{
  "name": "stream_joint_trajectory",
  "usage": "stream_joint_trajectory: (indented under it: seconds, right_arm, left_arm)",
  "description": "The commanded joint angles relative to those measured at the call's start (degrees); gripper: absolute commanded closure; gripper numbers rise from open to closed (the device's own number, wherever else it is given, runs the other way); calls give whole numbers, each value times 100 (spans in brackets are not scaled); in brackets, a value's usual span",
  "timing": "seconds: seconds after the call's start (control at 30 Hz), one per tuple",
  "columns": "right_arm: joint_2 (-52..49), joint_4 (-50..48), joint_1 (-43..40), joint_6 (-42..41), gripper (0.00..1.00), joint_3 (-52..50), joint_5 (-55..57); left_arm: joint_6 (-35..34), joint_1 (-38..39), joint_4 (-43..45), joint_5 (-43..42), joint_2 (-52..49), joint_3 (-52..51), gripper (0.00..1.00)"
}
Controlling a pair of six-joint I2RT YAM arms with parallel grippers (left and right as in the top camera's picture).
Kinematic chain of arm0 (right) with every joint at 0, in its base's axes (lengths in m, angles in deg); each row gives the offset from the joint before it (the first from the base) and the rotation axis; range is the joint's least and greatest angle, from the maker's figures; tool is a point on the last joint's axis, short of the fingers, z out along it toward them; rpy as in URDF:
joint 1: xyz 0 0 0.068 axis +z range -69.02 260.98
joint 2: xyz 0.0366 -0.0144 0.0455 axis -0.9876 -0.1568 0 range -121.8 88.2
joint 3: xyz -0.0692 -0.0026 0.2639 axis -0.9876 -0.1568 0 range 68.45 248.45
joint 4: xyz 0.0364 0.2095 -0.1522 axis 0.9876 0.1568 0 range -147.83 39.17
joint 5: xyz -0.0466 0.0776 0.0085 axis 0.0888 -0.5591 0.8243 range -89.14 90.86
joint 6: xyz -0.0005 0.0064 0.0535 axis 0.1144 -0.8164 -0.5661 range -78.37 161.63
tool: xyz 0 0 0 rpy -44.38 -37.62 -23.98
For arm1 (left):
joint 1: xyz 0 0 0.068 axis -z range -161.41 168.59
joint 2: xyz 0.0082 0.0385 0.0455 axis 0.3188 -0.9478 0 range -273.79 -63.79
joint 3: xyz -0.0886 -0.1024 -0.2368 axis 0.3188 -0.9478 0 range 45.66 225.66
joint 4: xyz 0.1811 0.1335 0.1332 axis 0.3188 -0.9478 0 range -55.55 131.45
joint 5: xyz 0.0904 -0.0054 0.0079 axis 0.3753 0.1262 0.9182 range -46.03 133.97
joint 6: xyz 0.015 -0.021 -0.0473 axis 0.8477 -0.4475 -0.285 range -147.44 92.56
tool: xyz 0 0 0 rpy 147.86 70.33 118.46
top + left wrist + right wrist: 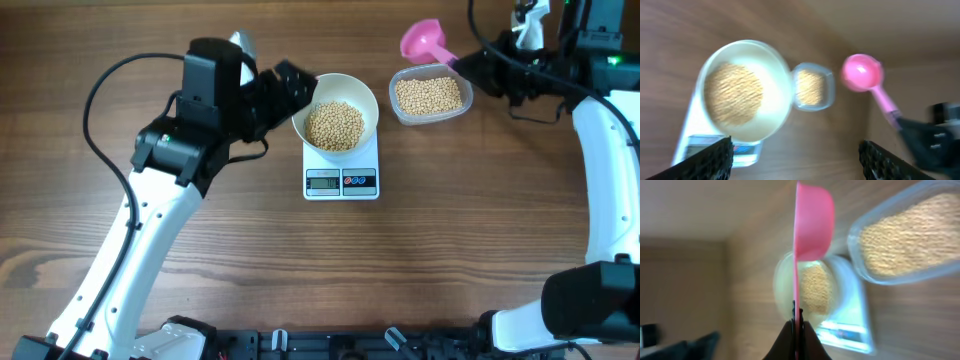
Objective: Scoop item into bowl and weigh 150g on scale
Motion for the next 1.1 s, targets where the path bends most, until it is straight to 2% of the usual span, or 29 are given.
stream_joint_trajectory:
  seconds: [0.0, 0.1, 0.2, 0.33, 0.57, 1.07]
  right_arm:
    - [98, 361, -13, 1572, 96, 358, 1663]
    - [96, 481, -11, 2035, 96, 354, 1869]
    - [35, 629, 81, 2555, 96, 332, 2332]
    - [-105, 778, 398, 3106, 96, 332, 2911]
    - [-452, 758, 844, 3386, 96, 310, 3178]
    - [-894, 597, 868, 3379, 96, 153, 3416]
  left_arm:
    - [1029, -168, -494, 310, -48, -15, 12]
    - [1029, -216, -688, 710, -48, -15, 0]
    - [1029, -216, -713, 1244, -48, -15, 0]
    - [1029, -216, -717, 1333, -48, -15, 0]
    - [1029, -216, -807, 1333, -48, -15, 0]
    - [1029, -216, -804, 1333, -48, -15, 0]
